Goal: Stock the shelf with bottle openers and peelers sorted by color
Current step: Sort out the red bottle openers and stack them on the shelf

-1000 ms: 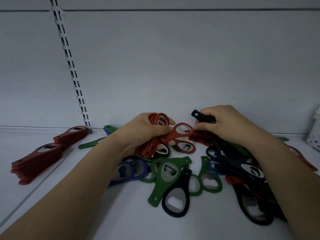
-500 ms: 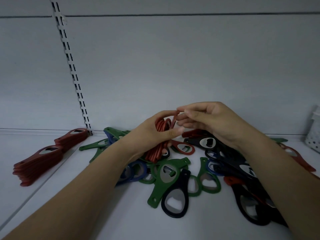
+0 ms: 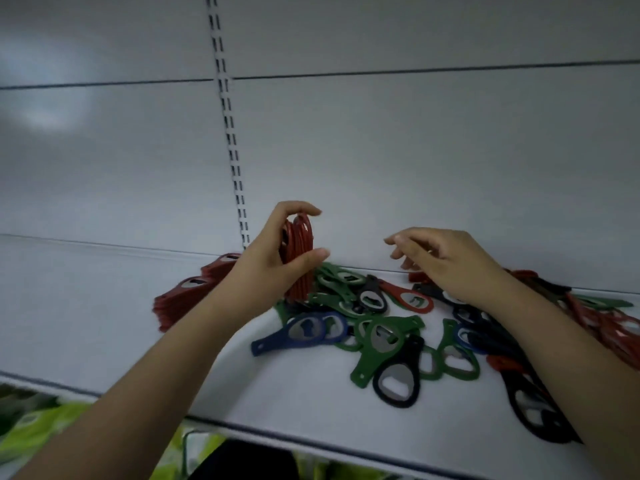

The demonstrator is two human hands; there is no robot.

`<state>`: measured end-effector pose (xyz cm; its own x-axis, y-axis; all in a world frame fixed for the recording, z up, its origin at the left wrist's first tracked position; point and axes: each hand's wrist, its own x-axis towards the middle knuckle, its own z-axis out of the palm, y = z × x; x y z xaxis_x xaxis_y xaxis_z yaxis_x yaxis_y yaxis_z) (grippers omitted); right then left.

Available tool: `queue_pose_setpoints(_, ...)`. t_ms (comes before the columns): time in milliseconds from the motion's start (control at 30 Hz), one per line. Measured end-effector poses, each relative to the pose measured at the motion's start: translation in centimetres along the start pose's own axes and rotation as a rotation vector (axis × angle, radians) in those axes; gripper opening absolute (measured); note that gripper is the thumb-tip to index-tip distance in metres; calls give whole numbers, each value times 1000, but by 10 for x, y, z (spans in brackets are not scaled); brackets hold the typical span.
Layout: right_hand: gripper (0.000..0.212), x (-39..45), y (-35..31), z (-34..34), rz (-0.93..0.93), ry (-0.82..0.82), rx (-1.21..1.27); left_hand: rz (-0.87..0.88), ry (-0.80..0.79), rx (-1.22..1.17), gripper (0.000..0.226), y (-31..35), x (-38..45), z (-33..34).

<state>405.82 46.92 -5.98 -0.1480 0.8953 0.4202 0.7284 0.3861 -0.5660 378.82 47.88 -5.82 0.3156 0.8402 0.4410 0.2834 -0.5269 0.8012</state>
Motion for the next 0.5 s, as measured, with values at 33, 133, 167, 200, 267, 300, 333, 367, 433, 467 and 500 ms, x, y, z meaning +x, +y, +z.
queue_pose_setpoints(33, 39, 1, -3, 2, -6, -5, 17, 36, 28, 81, 47, -5, -14, -7)
queue_pose_setpoints(133, 37, 4, -9, 11, -35, -37, 6, 77, 62, 199, 51, -22, -49, -18)
queue_pose_setpoints(167, 37, 6, -11, 14, -45, -52, -17, 71, 67, 211, 53, -28, -57, -19)
queue_pose_setpoints(200, 38, 8, -15, 19, -61, -76, -47, 56, 75, 214, 56, -32, -63, -20)
queue_pose_setpoints(267, 42, 12, -24, 27, -115, -145, -134, 42, 96, 211, 59, -37, -68, -20)
queue_pose_setpoints(300, 42, 15, -31, 34, -146, -189, -180, 42, 107, 214, 59, -36, -70, -23)
queue_pose_setpoints(333, 42, 18, -37, 40, -160, -233, -218, 43, 107, 220, 59, -35, -71, -24)
queue_pose_setpoints(367, 41, 20, -40, 46, -162, -270, -234, 39, 95, 225, 59, -34, -69, -25)
queue_pose_setpoints(433, 40, 25, -53, 62, -199, -338, -270, -4, 101, 242, 59, -30, -69, -37)
queue_pose_setpoints(467, 38, 27, -61, 71, -228, -366, -291, -43, 106, 250, 59, -28, -71, -47)
queue_pose_setpoints(500, 37, 31, -68, 81, -259, -387, -303, -80, 99, 255, 59, -25, -73, -58)
